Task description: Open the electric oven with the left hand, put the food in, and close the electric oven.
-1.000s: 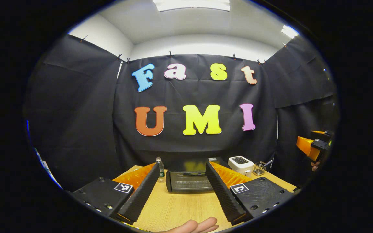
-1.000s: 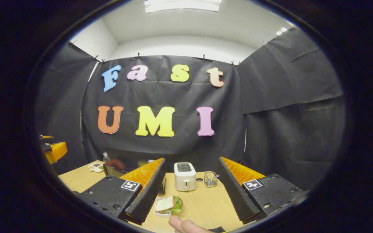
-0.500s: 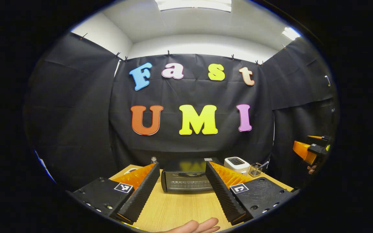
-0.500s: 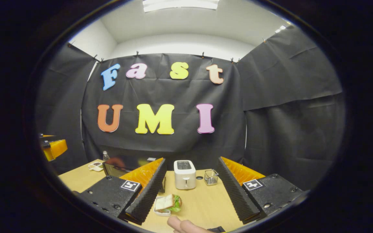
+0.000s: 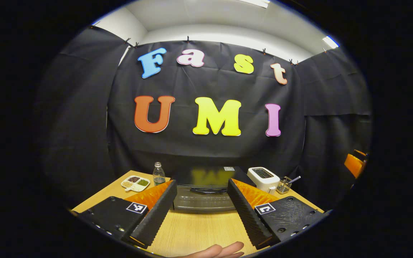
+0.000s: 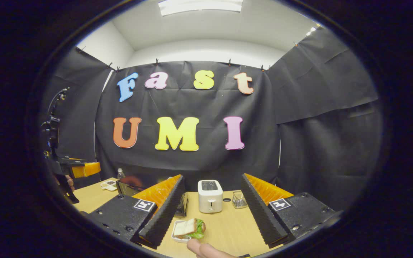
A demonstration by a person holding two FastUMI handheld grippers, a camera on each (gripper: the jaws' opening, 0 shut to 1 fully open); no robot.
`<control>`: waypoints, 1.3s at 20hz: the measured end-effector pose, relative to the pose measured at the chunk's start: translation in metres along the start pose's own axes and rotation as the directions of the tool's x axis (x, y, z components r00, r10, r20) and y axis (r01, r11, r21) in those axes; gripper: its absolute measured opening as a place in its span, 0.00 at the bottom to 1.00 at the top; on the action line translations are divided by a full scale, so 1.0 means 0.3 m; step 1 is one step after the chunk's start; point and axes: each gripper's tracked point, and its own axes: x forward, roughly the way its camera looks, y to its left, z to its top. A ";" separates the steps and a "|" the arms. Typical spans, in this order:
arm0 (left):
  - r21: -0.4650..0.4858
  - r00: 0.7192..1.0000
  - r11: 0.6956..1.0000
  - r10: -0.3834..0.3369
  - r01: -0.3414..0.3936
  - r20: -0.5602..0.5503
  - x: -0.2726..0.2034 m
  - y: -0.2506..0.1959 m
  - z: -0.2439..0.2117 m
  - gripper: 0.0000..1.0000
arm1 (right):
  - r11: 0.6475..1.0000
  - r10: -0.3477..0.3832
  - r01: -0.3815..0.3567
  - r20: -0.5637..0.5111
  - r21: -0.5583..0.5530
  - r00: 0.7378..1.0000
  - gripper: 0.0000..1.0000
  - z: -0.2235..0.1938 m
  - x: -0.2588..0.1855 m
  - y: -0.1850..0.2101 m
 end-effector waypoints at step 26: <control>0.070 0.930 0.994 0.101 -0.081 -0.353 0.630 -0.065 -0.379 0.97 | 0.999 -0.024 0.024 0.001 0.039 1.000 0.90 -0.052 0.032 -0.183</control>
